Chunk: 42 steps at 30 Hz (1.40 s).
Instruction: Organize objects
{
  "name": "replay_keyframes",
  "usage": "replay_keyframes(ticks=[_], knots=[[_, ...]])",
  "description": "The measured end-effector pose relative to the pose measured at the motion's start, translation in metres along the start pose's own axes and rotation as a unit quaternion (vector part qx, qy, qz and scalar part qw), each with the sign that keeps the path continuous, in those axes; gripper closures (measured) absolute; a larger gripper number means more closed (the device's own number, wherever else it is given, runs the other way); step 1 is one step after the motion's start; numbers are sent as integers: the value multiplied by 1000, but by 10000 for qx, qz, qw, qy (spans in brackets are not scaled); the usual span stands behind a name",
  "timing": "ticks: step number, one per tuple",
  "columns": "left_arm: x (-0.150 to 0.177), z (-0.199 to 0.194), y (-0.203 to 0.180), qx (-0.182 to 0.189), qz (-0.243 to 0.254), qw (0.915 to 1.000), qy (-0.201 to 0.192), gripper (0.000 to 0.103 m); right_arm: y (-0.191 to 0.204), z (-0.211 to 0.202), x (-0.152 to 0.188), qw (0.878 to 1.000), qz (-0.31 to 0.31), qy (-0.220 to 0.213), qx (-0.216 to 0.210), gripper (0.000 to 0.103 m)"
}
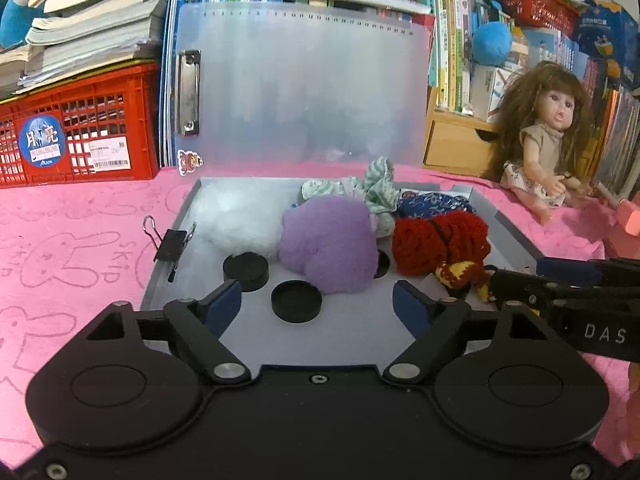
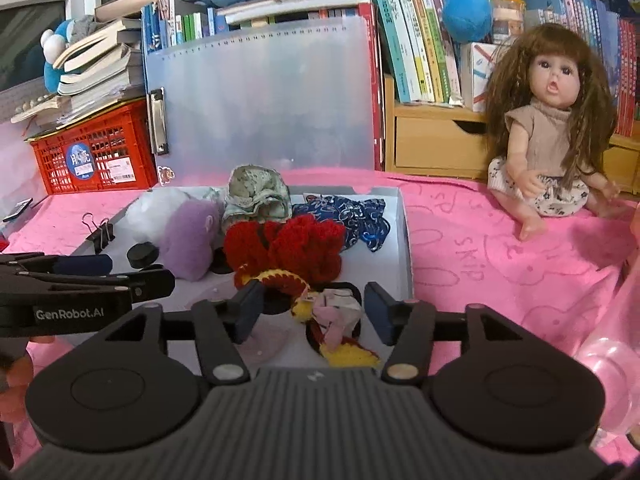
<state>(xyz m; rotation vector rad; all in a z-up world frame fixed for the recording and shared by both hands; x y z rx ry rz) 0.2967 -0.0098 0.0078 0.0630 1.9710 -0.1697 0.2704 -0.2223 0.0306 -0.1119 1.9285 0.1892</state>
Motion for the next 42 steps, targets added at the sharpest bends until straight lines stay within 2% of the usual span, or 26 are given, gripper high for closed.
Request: replay_keyframes(ticks=[9, 24, 27, 29, 42], knots=[[-5, -22, 7, -36, -183, 9998, -115, 9, 0, -20, 0, 9998, 10, -193, 57, 15], [-8, -62, 12, -95, -107, 9995, -285, 3, 6, -47, -2, 9993, -12, -387, 1, 10], [-8, -70, 9, -49, -99, 9995, -303, 2, 8, -55, -1, 9991, -21, -415, -15, 6], [-7, -75, 7, -51, -67, 9995, -296, 0, 7, -60, 0, 9990, -2, -438, -17, 0], [8, -113, 11, -24, -64, 9994, -353, 0, 8, -93, 9, 9982, 5, -592, 69, 0]])
Point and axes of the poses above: each gripper's, at about its wrist camera, not at the fingertips, and z roughly the way its jaws point, y to its left, x to its underside, the point moved 2 cm from there along z, roughly the way its jaws point, and after that the axes turned 11 degrees about -y, right-handed, at the moved point
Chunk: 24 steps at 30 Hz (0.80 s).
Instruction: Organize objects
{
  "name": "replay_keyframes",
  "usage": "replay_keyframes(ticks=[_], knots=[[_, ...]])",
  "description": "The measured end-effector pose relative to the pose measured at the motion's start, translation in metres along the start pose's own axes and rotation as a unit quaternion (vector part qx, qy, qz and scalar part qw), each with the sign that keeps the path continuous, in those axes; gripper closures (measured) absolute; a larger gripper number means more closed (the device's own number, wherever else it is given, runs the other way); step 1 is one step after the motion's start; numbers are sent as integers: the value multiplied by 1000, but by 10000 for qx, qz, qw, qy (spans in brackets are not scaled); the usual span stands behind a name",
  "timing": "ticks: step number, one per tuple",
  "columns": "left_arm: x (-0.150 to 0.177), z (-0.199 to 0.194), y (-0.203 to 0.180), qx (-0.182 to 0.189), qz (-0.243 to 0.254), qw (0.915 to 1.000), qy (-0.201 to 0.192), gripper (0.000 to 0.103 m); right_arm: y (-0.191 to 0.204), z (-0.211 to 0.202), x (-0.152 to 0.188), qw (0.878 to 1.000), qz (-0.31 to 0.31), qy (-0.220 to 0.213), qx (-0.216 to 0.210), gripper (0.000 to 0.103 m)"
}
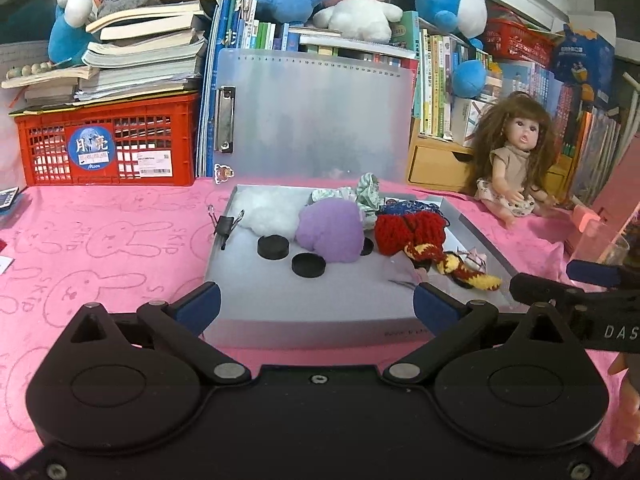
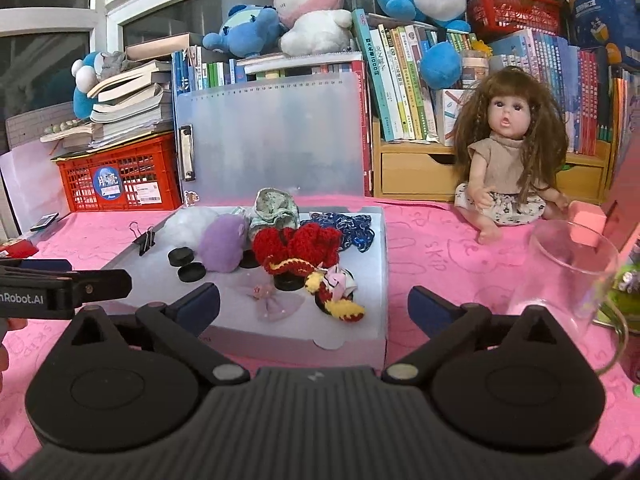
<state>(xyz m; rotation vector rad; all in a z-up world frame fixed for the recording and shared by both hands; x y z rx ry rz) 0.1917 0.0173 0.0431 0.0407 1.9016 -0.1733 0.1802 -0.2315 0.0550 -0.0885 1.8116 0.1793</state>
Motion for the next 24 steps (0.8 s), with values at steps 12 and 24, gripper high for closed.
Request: replay_keyframes(ticks=[12, 24], knots=[[24, -22, 5, -52, 104, 9998, 141, 0, 3, -21, 14, 9999, 55, 134, 70, 0], [50, -19, 13, -286, 88, 9985, 452, 0, 17, -21, 40, 9985, -256, 471, 117, 0]])
Point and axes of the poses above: each gripper's, at about its wrist camera, not at the fingertips, and z roughly the way its jaws point, y to its left, x to its underside, the point moved 2 cm from there along z, roughly the way its jaws point, and after that the axes turned 11 degrees about -y, right-handed, at the moved point
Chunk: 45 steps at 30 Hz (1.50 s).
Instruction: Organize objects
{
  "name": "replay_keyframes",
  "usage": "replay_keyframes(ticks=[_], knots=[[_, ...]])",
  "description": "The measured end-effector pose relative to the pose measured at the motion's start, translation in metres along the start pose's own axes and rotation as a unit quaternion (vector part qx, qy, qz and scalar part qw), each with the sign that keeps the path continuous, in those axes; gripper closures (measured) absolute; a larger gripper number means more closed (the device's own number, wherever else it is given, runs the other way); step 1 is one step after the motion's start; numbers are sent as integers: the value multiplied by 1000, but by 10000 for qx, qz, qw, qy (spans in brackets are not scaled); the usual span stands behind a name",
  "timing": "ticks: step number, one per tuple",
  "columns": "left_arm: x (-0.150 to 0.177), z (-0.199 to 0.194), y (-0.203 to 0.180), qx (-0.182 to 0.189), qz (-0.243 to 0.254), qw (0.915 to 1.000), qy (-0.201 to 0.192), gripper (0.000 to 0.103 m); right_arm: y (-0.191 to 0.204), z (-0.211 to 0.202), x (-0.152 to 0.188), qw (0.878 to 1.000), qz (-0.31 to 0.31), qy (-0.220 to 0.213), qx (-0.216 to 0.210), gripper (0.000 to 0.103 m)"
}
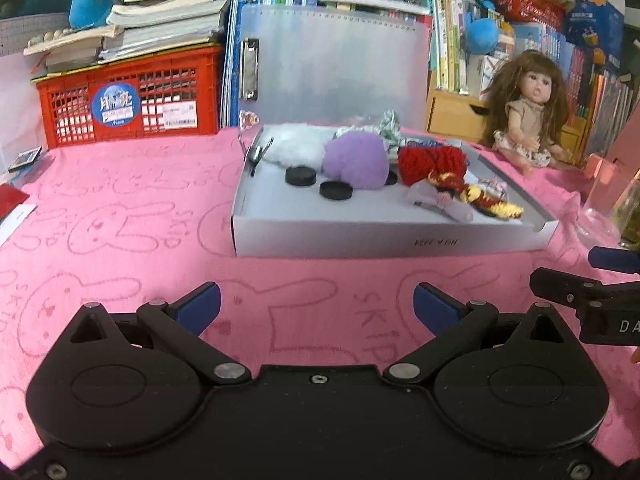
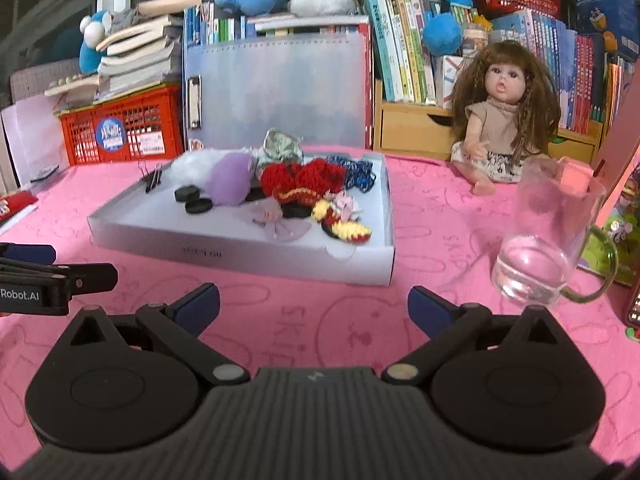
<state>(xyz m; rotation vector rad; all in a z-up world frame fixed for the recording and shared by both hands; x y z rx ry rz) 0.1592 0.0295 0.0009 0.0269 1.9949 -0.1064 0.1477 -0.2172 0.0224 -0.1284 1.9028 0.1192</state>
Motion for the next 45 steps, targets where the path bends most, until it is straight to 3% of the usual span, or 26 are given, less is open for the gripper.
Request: replay_keyframes(ticks=[15, 22, 28, 45], knots=[[8, 15, -5, -358, 210, 9984, 391, 0, 1, 15, 9, 9986, -134, 462, 227, 0], [8, 17, -6, -378, 212, 9983, 397, 0, 10, 24, 10, 9974, -257, 643, 213, 0], [8, 17, -6, -378, 212, 9983, 395, 0, 11, 32, 9, 9970, -12, 744, 211, 0], [8, 19, -5, -391, 198, 9983, 395, 0, 10, 32, 10, 9970, 34, 756, 189, 0]])
Point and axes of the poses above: each gripper's, at about its wrist camera, not at the fingertips, and z roughly the way its jaws point, y to its left, x to its underside, the point moved 2 cm from there along z, roughly the way its jaws point, and after that the axes turned 11 degrees about -y, right-handed, at the moved point
